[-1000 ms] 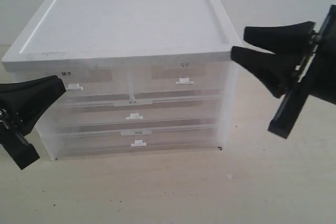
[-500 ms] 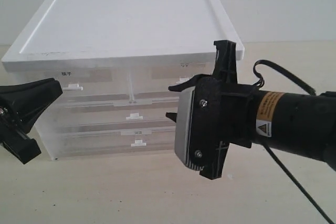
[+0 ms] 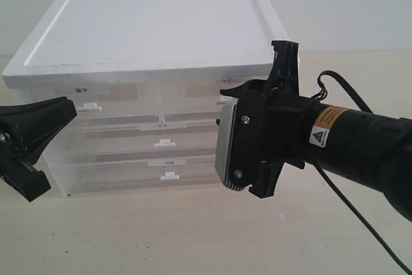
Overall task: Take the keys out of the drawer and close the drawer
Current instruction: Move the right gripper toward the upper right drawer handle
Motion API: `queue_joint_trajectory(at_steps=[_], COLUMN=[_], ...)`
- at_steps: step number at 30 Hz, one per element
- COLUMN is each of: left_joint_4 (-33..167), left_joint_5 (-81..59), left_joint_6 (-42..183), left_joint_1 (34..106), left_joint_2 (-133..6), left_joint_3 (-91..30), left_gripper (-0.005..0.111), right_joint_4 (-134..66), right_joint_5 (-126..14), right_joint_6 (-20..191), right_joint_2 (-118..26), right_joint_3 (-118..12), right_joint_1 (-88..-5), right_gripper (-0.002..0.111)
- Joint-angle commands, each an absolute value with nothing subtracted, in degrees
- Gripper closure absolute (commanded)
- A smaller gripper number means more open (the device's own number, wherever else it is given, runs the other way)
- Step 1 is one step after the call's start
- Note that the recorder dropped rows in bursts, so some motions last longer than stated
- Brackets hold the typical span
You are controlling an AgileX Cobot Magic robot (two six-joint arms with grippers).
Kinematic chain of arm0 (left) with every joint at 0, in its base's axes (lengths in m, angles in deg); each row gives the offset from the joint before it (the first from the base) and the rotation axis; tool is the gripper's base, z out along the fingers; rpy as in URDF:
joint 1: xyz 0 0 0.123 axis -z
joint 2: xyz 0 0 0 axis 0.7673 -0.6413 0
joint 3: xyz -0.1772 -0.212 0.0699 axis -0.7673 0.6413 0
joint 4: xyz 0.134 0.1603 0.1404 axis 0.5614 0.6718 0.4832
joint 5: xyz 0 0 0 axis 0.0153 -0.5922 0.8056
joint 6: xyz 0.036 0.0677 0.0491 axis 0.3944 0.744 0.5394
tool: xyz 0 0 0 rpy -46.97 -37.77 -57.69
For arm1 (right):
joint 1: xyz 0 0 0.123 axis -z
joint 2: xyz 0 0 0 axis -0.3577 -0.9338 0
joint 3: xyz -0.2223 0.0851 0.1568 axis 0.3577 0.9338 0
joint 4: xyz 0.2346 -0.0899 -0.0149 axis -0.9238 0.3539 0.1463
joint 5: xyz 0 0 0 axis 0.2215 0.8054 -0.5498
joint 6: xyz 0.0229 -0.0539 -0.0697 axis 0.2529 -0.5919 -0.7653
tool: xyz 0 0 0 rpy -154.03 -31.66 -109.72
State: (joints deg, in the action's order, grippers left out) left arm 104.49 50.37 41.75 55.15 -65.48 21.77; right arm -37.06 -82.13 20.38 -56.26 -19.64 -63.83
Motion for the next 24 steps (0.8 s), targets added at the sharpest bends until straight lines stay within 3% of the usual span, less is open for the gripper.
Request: queue_joint_trajectory(at_steps=[1, 24], left_joint_4=[103.99, 100.98], left_joint_5=[50.28, 59.03], left_joint_6=[40.89, 45.63], left_joint_1=[55.25, 55.25], left_joint_2=[-66.97, -81.76], left_joint_3=[21.62, 19.6], left_gripper=[0.102, 0.102], right_joint_4=[-40.88, -40.86], right_joint_5=[-82.82, -83.0], right_joint_6=[18.34, 19.49], right_joint_2=[-56.22, -57.77], right_joint_3=[-19.77, -19.77], right_joint_1=[-64.1, -64.1], right_gripper=[0.071, 0.072])
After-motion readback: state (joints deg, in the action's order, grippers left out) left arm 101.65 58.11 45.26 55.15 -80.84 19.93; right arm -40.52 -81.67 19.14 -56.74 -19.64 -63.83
